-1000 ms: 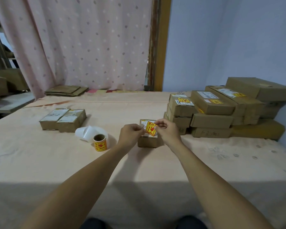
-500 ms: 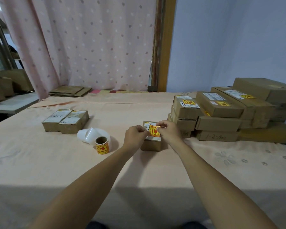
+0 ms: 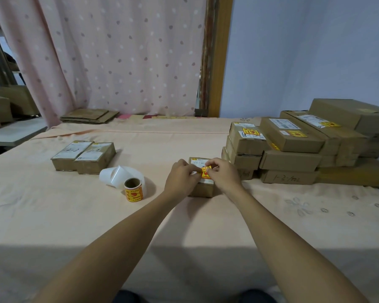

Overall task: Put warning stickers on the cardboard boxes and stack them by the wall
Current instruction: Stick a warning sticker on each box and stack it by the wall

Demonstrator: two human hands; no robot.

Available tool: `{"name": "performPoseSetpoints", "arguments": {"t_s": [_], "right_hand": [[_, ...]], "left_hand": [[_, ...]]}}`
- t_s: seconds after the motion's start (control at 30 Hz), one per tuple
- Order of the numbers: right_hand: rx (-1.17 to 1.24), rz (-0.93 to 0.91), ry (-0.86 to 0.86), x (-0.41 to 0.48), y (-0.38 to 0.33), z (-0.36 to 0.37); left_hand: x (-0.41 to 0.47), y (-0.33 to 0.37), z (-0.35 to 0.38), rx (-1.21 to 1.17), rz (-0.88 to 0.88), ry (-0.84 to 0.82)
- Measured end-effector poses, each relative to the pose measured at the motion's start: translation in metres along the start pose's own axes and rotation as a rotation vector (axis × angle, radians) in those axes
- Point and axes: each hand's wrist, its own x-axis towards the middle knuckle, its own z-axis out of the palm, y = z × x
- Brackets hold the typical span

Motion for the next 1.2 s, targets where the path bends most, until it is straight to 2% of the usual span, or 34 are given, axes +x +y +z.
{"name": "performPoseSetpoints", "arguments": {"t_s": [0.1, 0.23, 0.33, 0.6, 0.7, 0.8, 0.87, 1.0, 1.2], "right_hand": [[-0.104, -0.041, 0.019, 0.0, 0.006, 0.005], [0.094, 0.046, 0.054, -0.008, 0.019, 0.009], [0.134, 0.071, 0.073, -0.016, 0.022, 0.01], [-0.143, 0.02, -0.005, -0.031, 0.013, -0.001], [-0.036, 0.053, -0.057, -0.036, 0.014, -0.003], [0.195, 0.121, -0.037, -0.047, 0.013, -0.002], [0.187, 0.17, -0.009, -0.05, 0.015, 0.0], [0.185, 0.181, 0.027, -0.054, 0.012, 0.001], [0.223, 0.093, 0.071, -0.056, 0.006, -0.006]], "left_hand": [[0.0, -0.001, 0.0, 0.029, -0.007, -0.018], [0.001, 0.003, -0.002, 0.079, -0.008, -0.053], [0.001, 0.004, -0.003, 0.093, -0.012, -0.045], [-0.006, 0.003, -0.001, 0.102, -0.005, -0.056], [-0.01, 0.004, -0.001, 0.006, -0.084, -0.012], [-0.015, 0.002, 0.001, -0.094, -0.277, 0.018], [-0.017, 0.003, 0.002, -0.096, -0.355, 0.005], [-0.021, 0.008, 0.002, -0.21, -0.353, 0.016], [-0.03, 0.016, -0.001, -0.474, -0.343, 0.071]]}}
